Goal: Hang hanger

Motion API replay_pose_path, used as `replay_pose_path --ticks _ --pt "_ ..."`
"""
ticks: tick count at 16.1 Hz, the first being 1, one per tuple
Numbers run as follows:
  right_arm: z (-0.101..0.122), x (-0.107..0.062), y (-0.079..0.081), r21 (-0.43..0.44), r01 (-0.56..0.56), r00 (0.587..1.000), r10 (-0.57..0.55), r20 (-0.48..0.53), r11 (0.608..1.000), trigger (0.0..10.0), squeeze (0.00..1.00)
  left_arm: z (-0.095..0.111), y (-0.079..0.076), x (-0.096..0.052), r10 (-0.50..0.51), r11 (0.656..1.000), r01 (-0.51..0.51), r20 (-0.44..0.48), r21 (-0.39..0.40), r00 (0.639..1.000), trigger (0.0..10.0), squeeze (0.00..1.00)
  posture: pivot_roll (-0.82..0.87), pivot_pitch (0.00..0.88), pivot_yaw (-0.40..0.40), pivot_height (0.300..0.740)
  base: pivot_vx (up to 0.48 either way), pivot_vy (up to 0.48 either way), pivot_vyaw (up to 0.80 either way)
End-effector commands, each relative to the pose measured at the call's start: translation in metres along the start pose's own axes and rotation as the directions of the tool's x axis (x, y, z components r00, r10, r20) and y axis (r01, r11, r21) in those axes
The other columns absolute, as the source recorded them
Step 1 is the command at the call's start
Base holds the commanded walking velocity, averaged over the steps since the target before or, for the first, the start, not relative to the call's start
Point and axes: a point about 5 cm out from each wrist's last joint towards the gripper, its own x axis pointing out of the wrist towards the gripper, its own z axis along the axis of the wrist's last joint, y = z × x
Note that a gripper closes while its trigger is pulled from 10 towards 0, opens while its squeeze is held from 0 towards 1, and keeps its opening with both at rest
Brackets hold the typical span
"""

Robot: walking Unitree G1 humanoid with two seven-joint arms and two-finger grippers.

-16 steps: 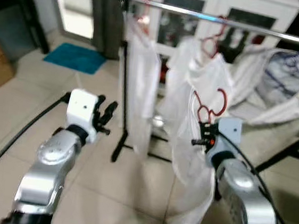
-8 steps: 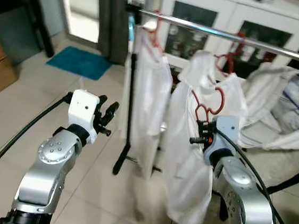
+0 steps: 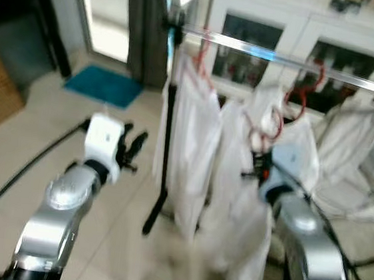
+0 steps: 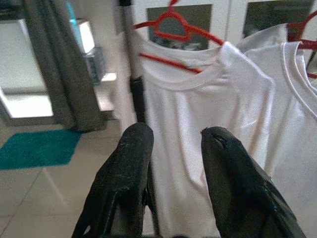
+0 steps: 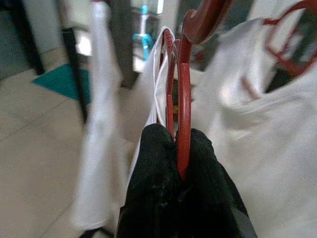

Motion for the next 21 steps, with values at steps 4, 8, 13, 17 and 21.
replay_pose_path --ticks 4,8,13,17,21 --pt "0.006 0.004 -0.016 -0.021 0.072 0.997 -0.072 0.035 0.997 10.0 0.0 0.005 -0.007 0.001 -0.049 0.999 0.049 0.018 0.014 0.999 10.0 0.0 0.09 0.037 -0.029 0.74 0.396 0.0 0.0" --pt "0.014 0.005 -0.029 0.069 0.097 0.992 -0.102 0.08 0.993 10.0 0.0 0.008 -0.006 0.003 -0.072 0.997 0.071 0.021 0.032 0.997 10.0 0.0 0.11 0.034 -0.019 0.74 0.396 0.0 0.0" --pt "0.031 0.011 -0.047 0.019 0.094 0.986 -0.096 0.136 0.995 10.0 0.0 0.011 -0.016 -0.001 -0.21 0.977 0.21 0.0 0.047 0.978 10.0 0.0 0.11 0.043 -0.011 0.74 0.204 0.0 0.0" --pt "0.043 0.019 -0.051 -0.008 0.071 0.984 -0.069 0.166 0.997 10.0 0.0 0.017 -0.029 -0.009 -0.418 0.908 0.417 0.01 0.041 0.909 10.0 0.0 0.11 0.046 -0.012 0.74 0.0 0.0 0.0" --pt "0.054 0.044 -0.044 0.021 0.03 0.994 -0.032 0.102 0.999 10.0 0.0 0.017 -0.029 -0.014 -0.508 0.859 0.509 -0.034 0.042 0.86 10.0 0.0 0.11 0.048 -0.015 0.74 0.0 0.0 0.0"
